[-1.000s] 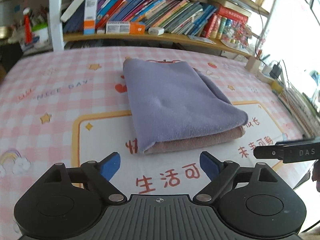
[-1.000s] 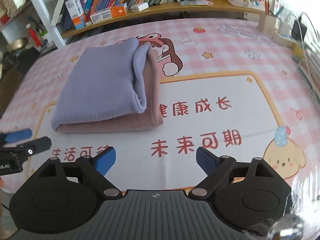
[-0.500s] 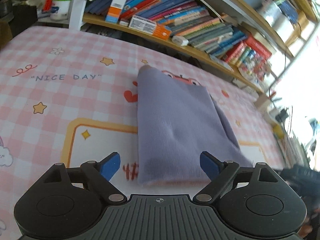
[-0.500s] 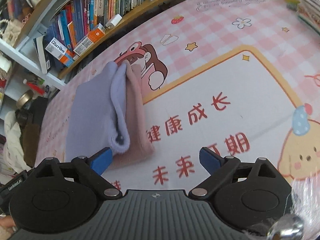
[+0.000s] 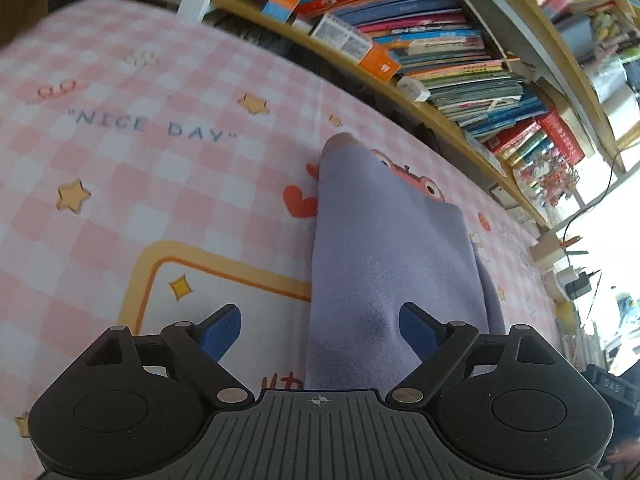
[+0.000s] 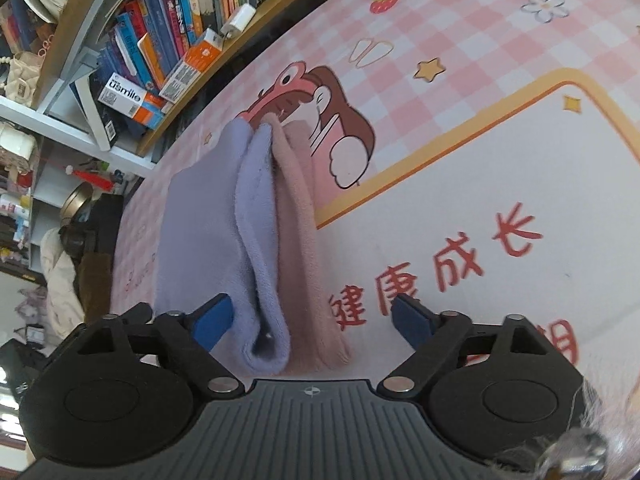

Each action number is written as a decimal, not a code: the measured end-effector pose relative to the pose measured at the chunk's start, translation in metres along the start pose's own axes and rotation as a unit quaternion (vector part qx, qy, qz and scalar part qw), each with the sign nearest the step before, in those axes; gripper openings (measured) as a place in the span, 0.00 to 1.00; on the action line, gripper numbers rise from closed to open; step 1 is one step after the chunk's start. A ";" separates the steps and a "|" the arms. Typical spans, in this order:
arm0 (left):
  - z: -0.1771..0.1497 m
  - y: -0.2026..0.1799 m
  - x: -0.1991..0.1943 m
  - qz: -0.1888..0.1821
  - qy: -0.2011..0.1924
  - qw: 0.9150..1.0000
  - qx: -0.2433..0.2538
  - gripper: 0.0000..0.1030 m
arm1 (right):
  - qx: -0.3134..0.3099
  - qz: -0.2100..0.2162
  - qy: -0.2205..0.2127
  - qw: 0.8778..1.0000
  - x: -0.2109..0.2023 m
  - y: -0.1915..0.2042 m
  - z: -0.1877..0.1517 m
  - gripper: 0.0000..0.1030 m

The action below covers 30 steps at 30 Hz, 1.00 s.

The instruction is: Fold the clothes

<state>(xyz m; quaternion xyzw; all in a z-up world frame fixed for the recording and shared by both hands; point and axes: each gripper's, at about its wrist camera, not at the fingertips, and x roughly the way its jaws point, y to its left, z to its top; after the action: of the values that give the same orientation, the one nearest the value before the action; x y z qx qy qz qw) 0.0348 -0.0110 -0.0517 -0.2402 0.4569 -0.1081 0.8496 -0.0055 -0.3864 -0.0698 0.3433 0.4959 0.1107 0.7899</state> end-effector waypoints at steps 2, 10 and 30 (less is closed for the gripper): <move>-0.001 0.003 0.005 -0.006 0.005 1.000 -0.010 0.84 | 0.001 0.009 0.009 1.000 0.006 0.000 0.003 0.69; 0.004 -0.005 0.014 -0.022 0.011 1.000 -0.017 0.59 | -0.019 0.033 0.035 0.999 0.027 0.009 0.013 0.49; -0.035 -0.058 -0.009 0.002 0.046 0.997 0.057 0.41 | -0.205 -0.029 0.028 0.978 -0.020 0.039 -0.021 0.25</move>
<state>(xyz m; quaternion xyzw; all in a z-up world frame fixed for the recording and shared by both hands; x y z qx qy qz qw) 0.0034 -0.0682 -0.0319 -0.1851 0.4889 -0.1432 0.8404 -0.0269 -0.3586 -0.0357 0.1559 0.4944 0.1967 0.8322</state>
